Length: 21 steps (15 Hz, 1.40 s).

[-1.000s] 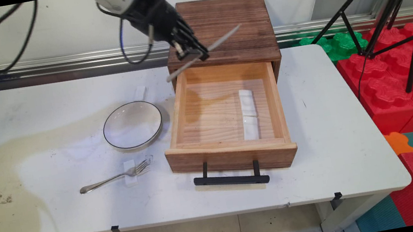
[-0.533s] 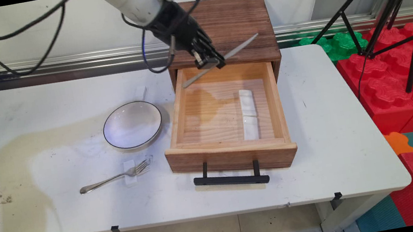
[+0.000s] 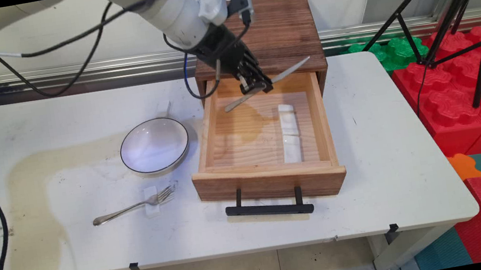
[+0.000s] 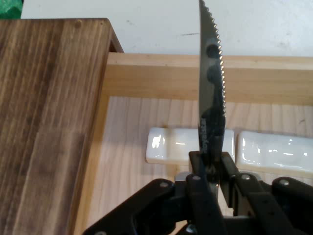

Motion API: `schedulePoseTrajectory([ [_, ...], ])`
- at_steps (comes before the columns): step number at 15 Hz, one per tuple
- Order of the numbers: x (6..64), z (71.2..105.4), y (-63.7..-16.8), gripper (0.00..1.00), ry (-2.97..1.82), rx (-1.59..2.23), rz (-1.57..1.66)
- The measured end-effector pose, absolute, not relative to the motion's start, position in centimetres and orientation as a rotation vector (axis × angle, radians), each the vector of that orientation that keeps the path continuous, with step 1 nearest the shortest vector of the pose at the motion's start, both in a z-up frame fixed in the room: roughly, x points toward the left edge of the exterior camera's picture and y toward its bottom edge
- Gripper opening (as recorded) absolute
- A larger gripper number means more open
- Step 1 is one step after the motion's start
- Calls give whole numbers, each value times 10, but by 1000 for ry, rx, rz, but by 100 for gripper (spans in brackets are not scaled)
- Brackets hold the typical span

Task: Place the picked object into the drawer

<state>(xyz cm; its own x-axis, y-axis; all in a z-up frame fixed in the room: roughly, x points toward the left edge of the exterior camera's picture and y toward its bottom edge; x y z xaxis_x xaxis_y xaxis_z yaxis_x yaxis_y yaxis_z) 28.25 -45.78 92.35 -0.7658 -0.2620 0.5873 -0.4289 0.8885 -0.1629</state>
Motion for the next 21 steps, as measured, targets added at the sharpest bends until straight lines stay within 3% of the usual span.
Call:
schedulePoseTrajectory([
  [21,272,842,-483,0,-2540,434,359],
])
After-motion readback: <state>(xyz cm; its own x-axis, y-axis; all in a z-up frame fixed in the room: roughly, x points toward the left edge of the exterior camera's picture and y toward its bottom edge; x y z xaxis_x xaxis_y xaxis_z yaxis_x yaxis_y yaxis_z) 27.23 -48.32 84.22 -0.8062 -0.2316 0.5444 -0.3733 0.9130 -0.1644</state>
